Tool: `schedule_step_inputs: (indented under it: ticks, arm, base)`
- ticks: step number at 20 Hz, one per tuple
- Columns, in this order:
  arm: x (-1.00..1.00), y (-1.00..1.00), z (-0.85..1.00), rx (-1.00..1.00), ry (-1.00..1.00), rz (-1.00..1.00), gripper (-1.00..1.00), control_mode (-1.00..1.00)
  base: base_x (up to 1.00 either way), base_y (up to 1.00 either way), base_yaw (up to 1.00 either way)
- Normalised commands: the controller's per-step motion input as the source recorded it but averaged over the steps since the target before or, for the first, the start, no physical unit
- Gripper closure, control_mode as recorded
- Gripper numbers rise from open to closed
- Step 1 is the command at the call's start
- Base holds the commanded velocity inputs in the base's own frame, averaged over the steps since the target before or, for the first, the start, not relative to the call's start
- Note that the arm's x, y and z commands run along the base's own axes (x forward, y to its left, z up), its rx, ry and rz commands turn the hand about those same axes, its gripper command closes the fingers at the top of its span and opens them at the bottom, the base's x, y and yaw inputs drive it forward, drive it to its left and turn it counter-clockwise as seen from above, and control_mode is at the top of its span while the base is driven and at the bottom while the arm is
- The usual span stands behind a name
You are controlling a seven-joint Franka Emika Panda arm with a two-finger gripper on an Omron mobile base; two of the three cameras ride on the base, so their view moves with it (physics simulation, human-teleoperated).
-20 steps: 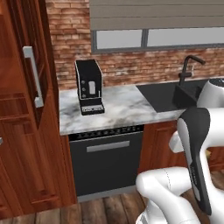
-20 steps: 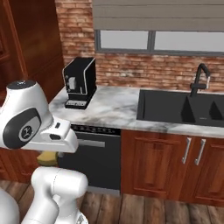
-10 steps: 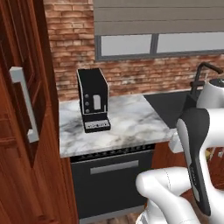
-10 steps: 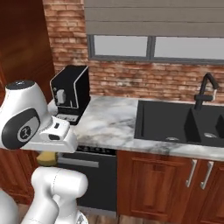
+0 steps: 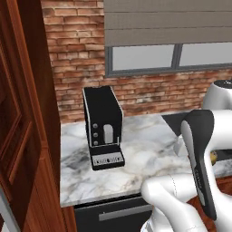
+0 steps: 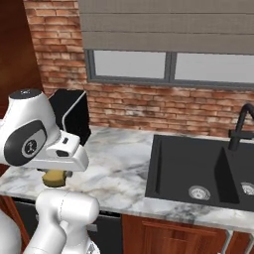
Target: Locate and retrieve the soap dispenser and sponge from the cabinet. Place them next to the sink.
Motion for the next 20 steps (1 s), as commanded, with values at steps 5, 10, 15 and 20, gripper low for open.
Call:
schedule_step_inputs:
  ticks: [5, 10, 15, 20]
  arm:
    - [0.00, 0.00, 0.00, 0.00, 0.00, 0.00, 1.00, 1.00]
    - [0.00, 0.00, 0.00, 0.00, 0.00, 0.00, 1.00, 1.00]
    - [0.00, 0.00, 0.00, 0.00, 0.00, 0.00, 1.00, 1.00]
    - [0.00, 0.00, 0.00, 0.00, 0.00, 0.00, 1.00, 1.00]
  base:
    - [0.50, -0.22, 0.04]
    - [0.31, -0.28, 0.05]
    - [0.10, -0.57, -0.01]
    - [0.00, -0.03, 0.00]
